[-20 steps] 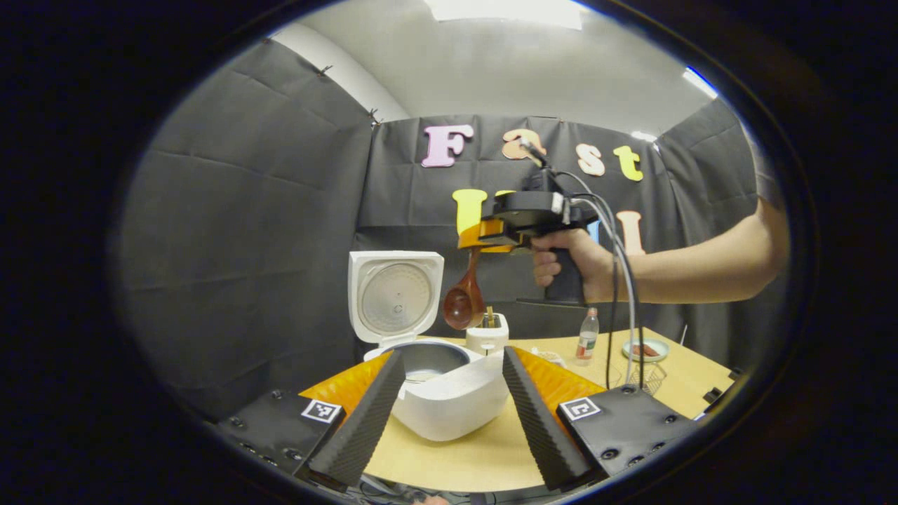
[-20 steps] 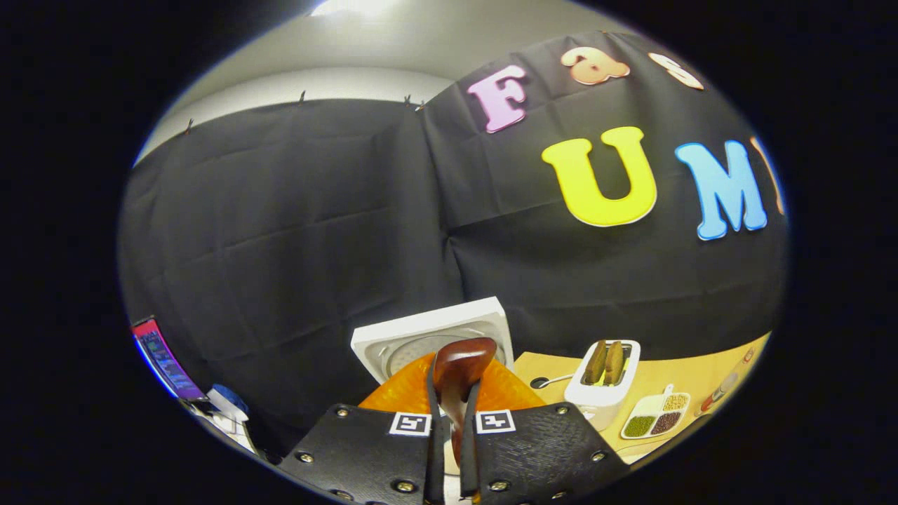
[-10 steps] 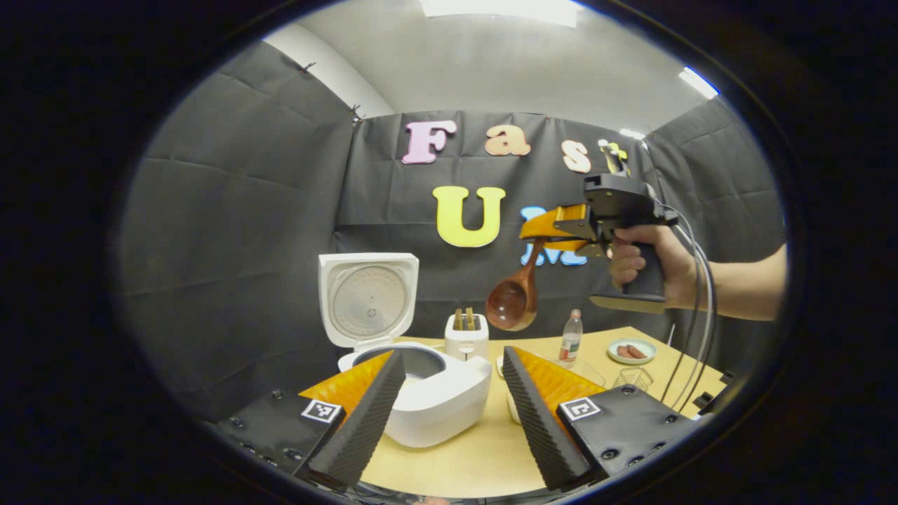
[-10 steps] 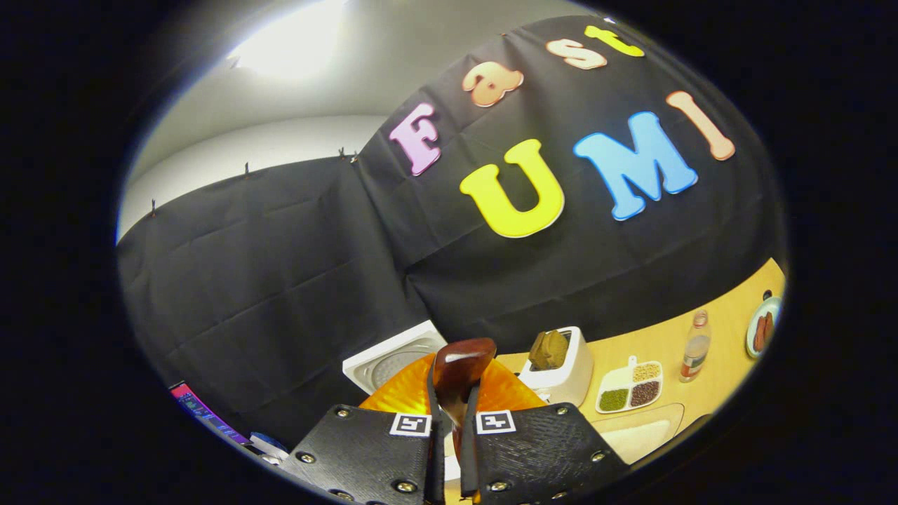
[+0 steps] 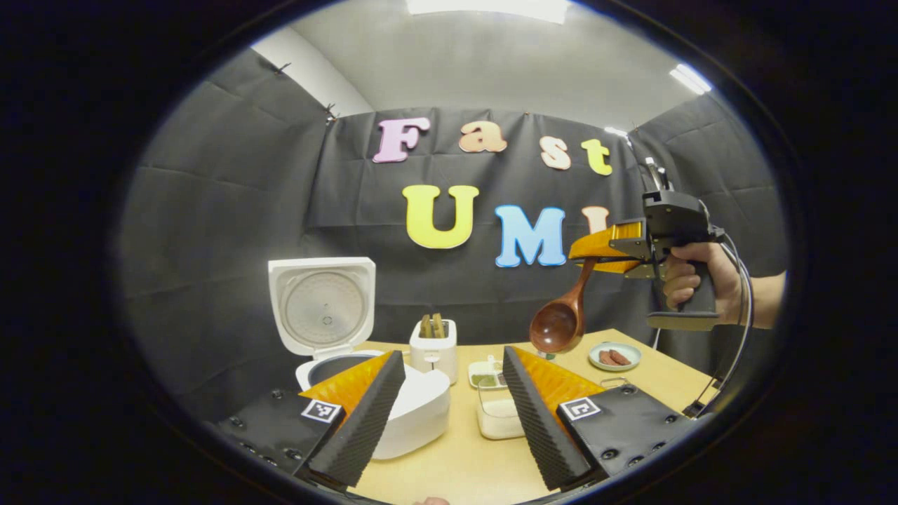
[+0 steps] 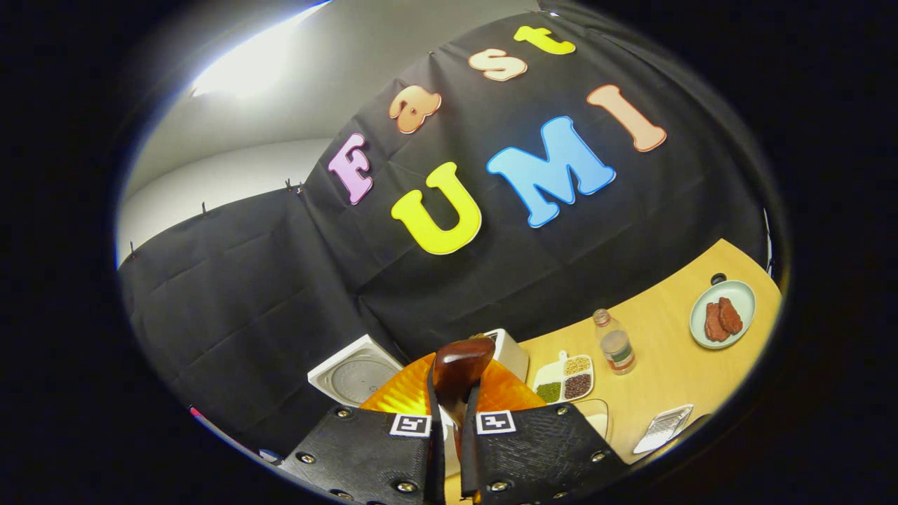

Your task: Close the left gripper, press the button to open the rice cooker; take a wooden spoon from the chopstick holder with the right hand, scoop a spoonful of rice and pour it into the rice cooker, then put the wooden spoon back into the chopstick holder.

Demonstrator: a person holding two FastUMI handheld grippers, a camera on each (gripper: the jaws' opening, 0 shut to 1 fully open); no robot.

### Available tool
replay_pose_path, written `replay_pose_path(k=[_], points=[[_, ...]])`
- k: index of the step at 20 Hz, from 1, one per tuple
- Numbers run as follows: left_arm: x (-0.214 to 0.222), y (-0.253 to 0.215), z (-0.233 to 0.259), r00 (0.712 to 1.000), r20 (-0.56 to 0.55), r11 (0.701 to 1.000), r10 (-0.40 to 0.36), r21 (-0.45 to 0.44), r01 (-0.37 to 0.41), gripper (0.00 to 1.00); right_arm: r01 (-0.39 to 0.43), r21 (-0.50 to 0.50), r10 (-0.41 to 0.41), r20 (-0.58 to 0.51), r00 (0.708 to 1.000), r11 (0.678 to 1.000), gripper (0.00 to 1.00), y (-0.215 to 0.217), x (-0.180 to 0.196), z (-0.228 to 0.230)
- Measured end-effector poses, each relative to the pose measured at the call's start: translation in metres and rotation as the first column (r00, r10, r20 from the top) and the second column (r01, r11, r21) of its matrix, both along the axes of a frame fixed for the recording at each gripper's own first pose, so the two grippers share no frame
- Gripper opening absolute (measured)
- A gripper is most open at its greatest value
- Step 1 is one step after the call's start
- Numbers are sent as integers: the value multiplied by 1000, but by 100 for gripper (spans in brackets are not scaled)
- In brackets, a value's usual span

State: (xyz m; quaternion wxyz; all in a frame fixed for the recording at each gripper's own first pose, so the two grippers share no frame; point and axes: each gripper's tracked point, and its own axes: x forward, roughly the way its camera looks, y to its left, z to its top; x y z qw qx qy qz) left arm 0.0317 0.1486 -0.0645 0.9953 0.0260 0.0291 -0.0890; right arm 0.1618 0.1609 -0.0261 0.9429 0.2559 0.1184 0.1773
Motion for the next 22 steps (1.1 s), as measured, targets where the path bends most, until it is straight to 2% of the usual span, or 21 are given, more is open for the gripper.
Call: replay_pose_path(k=[11,21,22], points=[[4,-37,-5,999,-11,999,-32,10,33,97,145,-25,-146,-47,988,989,9,-99,-5,-20],[0,-30,4,1000,12,1000,-2,24,1,99,284,-96,-296,-156,943,954,9,-153,-5,-78],[-1,-29,7,1000,22,1000,3,21,-3,96,299,-112,-314,-167,934,948,9,-159,-5,-85]])
